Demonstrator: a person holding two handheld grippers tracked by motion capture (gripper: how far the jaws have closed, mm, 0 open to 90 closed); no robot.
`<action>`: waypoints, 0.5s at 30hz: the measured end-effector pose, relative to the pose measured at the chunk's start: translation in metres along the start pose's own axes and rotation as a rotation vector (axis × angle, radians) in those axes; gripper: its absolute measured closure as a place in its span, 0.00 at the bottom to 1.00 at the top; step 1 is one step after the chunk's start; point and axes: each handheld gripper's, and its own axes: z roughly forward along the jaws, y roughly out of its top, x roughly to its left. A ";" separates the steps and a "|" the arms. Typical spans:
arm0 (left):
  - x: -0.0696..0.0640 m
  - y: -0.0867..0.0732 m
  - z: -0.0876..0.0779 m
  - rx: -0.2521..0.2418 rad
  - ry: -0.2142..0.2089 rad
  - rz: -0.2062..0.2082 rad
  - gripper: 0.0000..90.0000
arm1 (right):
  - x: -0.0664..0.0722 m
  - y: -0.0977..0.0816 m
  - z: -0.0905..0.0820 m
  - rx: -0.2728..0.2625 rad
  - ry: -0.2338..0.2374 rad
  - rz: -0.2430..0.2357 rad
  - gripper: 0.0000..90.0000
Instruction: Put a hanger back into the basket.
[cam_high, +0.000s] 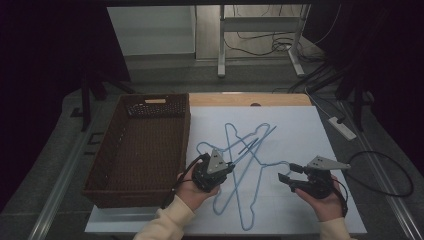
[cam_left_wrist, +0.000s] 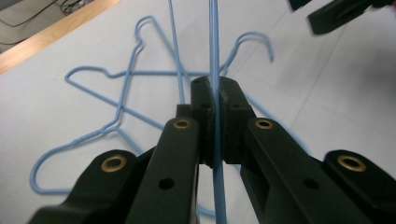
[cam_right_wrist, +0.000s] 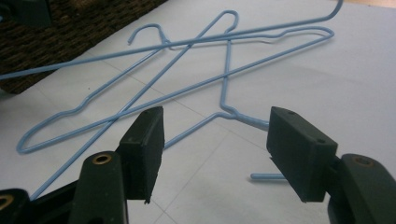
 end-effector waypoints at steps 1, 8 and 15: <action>0.000 0.001 -0.003 -0.008 -0.007 -0.003 0.96 | 0.000 -0.001 0.000 -0.004 0.001 -0.002 0.42; 0.004 0.008 -0.022 -0.060 -0.067 -0.050 0.96 | -0.003 -0.005 -0.001 -0.025 -0.015 -0.010 0.41; 0.012 0.014 -0.045 -0.103 -0.084 -0.064 0.96 | -0.004 -0.006 0.000 -0.025 -0.030 -0.015 0.40</action>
